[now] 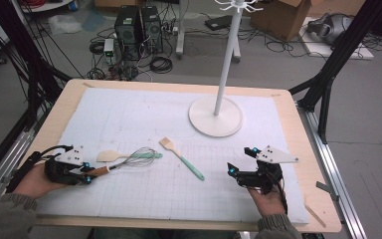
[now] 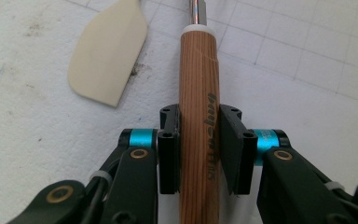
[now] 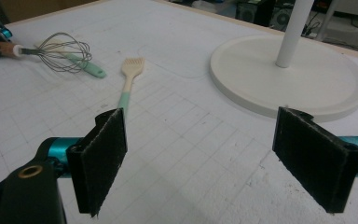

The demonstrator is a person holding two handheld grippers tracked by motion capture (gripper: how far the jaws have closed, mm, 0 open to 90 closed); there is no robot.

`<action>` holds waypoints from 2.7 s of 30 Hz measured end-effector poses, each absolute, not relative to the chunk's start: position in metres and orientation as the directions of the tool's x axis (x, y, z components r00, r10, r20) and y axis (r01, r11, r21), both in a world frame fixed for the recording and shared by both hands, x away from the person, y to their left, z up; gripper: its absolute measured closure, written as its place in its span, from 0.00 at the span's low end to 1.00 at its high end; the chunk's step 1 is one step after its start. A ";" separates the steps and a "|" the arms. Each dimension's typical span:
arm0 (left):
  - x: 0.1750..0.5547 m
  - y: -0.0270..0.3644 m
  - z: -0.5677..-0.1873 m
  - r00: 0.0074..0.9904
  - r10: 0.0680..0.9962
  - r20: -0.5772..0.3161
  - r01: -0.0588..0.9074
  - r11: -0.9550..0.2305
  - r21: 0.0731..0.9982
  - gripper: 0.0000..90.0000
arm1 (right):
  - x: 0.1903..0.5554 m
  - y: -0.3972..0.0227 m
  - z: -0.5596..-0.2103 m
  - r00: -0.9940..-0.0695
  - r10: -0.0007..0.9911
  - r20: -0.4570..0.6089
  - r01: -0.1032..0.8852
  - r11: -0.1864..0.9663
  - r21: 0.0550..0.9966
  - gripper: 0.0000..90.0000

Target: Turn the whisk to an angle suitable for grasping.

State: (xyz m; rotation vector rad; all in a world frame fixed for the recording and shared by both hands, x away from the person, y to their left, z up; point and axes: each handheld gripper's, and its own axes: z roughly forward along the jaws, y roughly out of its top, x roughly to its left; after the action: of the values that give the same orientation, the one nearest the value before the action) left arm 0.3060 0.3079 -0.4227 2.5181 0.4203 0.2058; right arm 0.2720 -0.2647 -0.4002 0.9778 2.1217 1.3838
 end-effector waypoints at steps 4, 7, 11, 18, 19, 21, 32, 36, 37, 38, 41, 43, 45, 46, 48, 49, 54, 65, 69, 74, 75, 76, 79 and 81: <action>0.304 0.306 -0.422 0.943 0.332 0.041 0.250 -0.782 0.571 0.78 | 0.272 -0.264 -0.400 -0.663 0.748 0.028 0.329 0.258 0.909 0.18; 0.303 0.304 -0.422 0.946 0.323 0.037 0.246 -0.785 0.569 0.78 | 0.272 -0.264 -0.400 -0.663 0.749 0.026 0.328 0.259 0.908 0.18; 0.302 0.302 -0.420 0.948 0.317 0.038 0.238 -0.780 0.578 0.78 | 0.272 -0.264 -0.401 -0.663 0.748 0.027 0.330 0.260 0.908 0.18; 0.300 0.297 -0.409 0.948 0.316 0.045 0.226 -0.763 0.605 0.78 | 0.272 -0.264 -0.400 -0.665 0.746 0.028 0.329 0.260 0.908 0.18; 0.300 0.295 -0.408 0.948 0.314 0.048 0.222 -0.763 0.607 0.78 | 0.272 -0.264 -0.400 -0.665 0.746 0.025 0.328 0.262 0.908 0.18; 0.299 0.291 -0.406 0.951 0.305 0.053 0.211 -0.765 0.609 0.78 | 0.272 -0.263 -0.400 -0.668 0.743 0.026 0.327 0.263 0.908 0.18; 0.302 0.273 -0.400 0.960 0.275 0.058 0.183 -0.768 0.614 0.78 | 0.272 -0.263 -0.400 -0.676 0.736 0.028 0.327 0.266 0.907 0.18; 0.303 0.268 -0.400 0.962 0.268 0.061 0.177 -0.773 0.609 0.78 | 0.272 -0.263 -0.400 -0.681 0.732 0.022 0.321 0.271 0.907 0.18; 0.303 0.267 -0.400 0.962 0.265 0.060 0.175 -0.774 0.608 0.78 | 0.272 -0.263 -0.400 -0.682 0.731 0.020 0.320 0.273 0.907 0.18; 0.303 0.265 -0.400 0.962 0.269 0.055 0.180 -0.769 0.614 0.78 | 0.272 -0.262 -0.400 -0.683 0.730 0.020 0.319 0.274 0.907 0.18; 0.304 0.262 -0.400 0.964 0.262 0.054 0.175 -0.770 0.614 0.78 | 0.273 -0.262 -0.401 -0.687 0.726 0.021 0.320 0.276 0.906 0.18; 0.305 0.261 -0.399 0.963 0.265 0.051 0.180 -0.771 0.611 0.78 | 0.273 -0.262 -0.401 -0.687 0.726 0.025 0.322 0.274 0.906 0.18; 0.306 0.260 -0.398 0.961 0.273 0.046 0.188 -0.766 0.615 0.78 | 0.273 -0.262 -0.401 -0.690 0.724 0.021 0.319 0.277 0.907 0.18; 0.306 0.259 -0.398 0.962 0.270 0.048 0.186 -0.770 0.611 0.78 | 0.273 -0.262 -0.401 -0.690 0.724 0.022 0.318 0.276 0.907 0.18; 0.306 0.257 -0.398 0.962 0.271 0.045 0.188 -0.768 0.612 0.78 | 0.272 -0.262 -0.401 -0.691 0.722 0.021 0.316 0.277 0.907 0.18; 0.307 0.256 -0.397 0.964 0.264 0.045 0.183 -0.774 0.606 0.78 | 0.272 -0.261 -0.401 -0.691 0.722 0.022 0.320 0.278 0.906 0.18; 0.308 0.253 -0.397 0.961 0.276 0.035 0.195 -0.757 0.623 0.78 | 0.272 -0.261 -0.401 -0.695 0.719 0.021 0.318 0.281 0.906 0.18; 0.308 0.249 -0.396 0.964 0.262 0.033 0.184 -0.754 0.630 0.78 | 0.274 -0.260 -0.401 -0.698 0.715 0.020 0.317 0.284 0.905 0.18; 0.309 0.249 -0.393 0.963 0.268 0.023 0.188 -0.733 0.654 0.78 | 0.274 -0.260 -0.401 -0.697 0.717 0.023 0.321 0.283 0.904 0.18; 0.310 0.248 -0.389 0.964 0.264 0.021 0.181 -0.716 0.674 0.78 | 0.276 -0.260 -0.400 -0.696 0.718 0.021 0.316 0.281 0.906 0.18; 0.310 0.247 -0.389 0.964 0.264 0.018 0.182 -0.712 0.678 0.78 | 0.277 -0.259 -0.399 -0.695 0.718 0.022 0.316 0.278 0.907 0.18; 0.310 0.247 -0.388 0.965 0.262 0.019 0.180 -0.712 0.679 0.78 | 0.277 -0.259 -0.399 -0.696 0.718 0.022 0.316 0.278 0.907 0.18; 0.312 0.246 -0.386 0.965 0.260 0.021 0.178 -0.715 0.676 0.78 | 0.280 -0.257 -0.399 -0.697 0.717 0.017 0.314 0.284 0.906 0.18; 0.312 0.245 -0.385 0.966 0.257 0.025 0.172 -0.714 0.679 0.78 | 0.281 -0.257 -0.399 -0.699 0.715 0.017 0.314 0.285 0.906 0.18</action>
State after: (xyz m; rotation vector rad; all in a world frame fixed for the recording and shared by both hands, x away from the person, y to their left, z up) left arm 0.3120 0.2451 -0.3852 2.3817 0.2995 0.1511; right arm 0.2808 -0.2570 -0.3993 0.9259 2.1663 1.3899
